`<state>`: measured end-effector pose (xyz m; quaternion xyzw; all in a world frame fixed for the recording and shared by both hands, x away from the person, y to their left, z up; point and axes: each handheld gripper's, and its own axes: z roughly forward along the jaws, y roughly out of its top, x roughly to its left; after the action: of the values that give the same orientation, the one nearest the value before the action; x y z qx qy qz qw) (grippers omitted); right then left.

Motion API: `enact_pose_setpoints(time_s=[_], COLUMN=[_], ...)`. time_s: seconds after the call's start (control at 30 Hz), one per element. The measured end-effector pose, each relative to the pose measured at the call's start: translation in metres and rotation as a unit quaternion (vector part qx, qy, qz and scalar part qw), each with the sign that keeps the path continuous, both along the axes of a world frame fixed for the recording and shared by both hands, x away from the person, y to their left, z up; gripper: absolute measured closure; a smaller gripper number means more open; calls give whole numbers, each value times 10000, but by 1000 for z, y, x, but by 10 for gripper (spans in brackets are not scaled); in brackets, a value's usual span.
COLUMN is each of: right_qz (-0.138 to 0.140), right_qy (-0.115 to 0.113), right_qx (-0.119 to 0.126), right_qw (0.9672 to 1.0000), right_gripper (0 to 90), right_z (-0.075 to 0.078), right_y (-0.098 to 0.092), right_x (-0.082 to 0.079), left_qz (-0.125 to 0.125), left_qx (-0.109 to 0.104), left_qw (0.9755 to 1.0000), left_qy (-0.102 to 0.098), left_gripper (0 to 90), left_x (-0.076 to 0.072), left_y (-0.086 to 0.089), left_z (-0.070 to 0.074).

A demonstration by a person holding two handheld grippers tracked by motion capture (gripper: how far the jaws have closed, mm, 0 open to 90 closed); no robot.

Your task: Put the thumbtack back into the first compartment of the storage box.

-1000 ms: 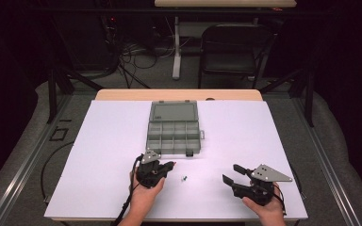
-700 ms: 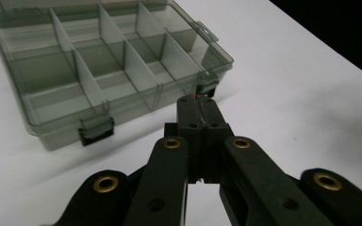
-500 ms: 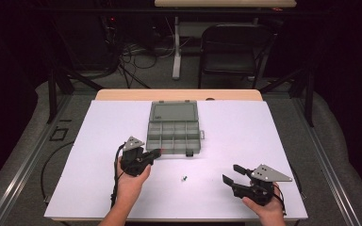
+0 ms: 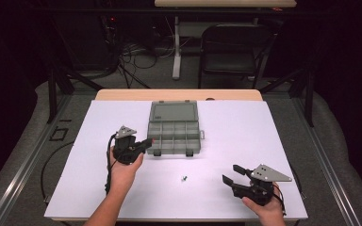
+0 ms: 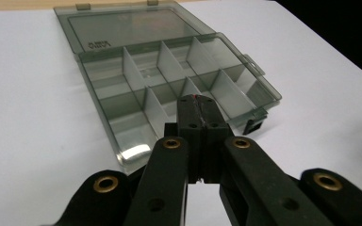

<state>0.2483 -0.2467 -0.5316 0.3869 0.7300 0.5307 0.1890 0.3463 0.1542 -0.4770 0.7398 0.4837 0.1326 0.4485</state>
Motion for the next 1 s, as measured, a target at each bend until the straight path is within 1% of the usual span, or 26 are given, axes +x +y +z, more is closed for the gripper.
enact_pose_setpoints(time_s=[0.03, 0.07, 0.17, 0.2, 0.23, 0.27, 0.3, 0.33, 0.37, 0.43, 0.5, 0.53, 0.6, 0.67, 0.73, 0.83, 1.0], right_qz=[3, 5, -1, -2, -2, -3, -6, -14, -13, -17, -21, -35, -48, -41, -36, -32, -12], right_qy=[-5, -5, -8, -5, -5, 1, 3, 9, 11, 25, 2, -45, -17, -19, -25, -23, -20], right_qx=[-3, -1, 3, -2, -2, -4, -3, -3, -12, -4, -14, -5, 1, -13, -16, 14, -19], right_qw=[10000, 10000, 10000, 10000, 10000, 10000, 10000, 10000, 10000, 10000, 10000, 10000, 10000, 10000, 10000, 10000, 10000], right_gripper=[390, 390, 390, 390, 390, 390, 390, 390, 389, 389, 389, 390, 390, 390, 390, 389, 390], right_z=[0, 0, -1, -1, -1, 0, 0, -1, -1, 0, 0, 0, 0, 0, 1, 1, 1], right_y=[0, 0, 0, 0, 0, 0, 0, 0, 0, -1, -1, -2, -2, -2, -2, -2, -2], right_x=[0, 0, 1, 1, 1, 1, 1, 1, 1, 0, 0, 1, 1, 1, 1, 0, 0], left_qz=[16, 47, 76, 130, 130, 187, 187, 225, 225, 277, 311, 326, 325, 372, 403, 456, 564], left_qx=[18, -10, 6, -1, -1, -50, -50, -45, -45, -53, -35, 13, 43, 122, 175, 172, 233], left_qw=[10000, 10000, 10000, 9999, 9999, 9998, 9998, 9997, 9997, 9995, 9994, 9993, 9993, 9990, 9988, 9985, 9971], left_qy=[-4, 16, 27, 24, 24, 87, 87, 104, 104, 143, 157, 183, 196, 230, 228, 264, 458], left_gripper=[900, 900, 900, 900, 900, 900, 900, 900, 900, 900, 900, 900, 900, 900, 900, 900, 900], left_x=[2, 6, 10, 14, 14, 18, 18, 23, 23, 28, 33, 39, 42, 50, 55, 62, 76], left_y=[1, 3, 4, 5, 5, 7, 7, 8, 8, 8, 8, 7, 6, 3, 1, 0, -1], left_z=[1, 2, 3, 4, 4, 4, 4, 4, 4, 4, 4, 4, 4, 4, 4, 1, -7])
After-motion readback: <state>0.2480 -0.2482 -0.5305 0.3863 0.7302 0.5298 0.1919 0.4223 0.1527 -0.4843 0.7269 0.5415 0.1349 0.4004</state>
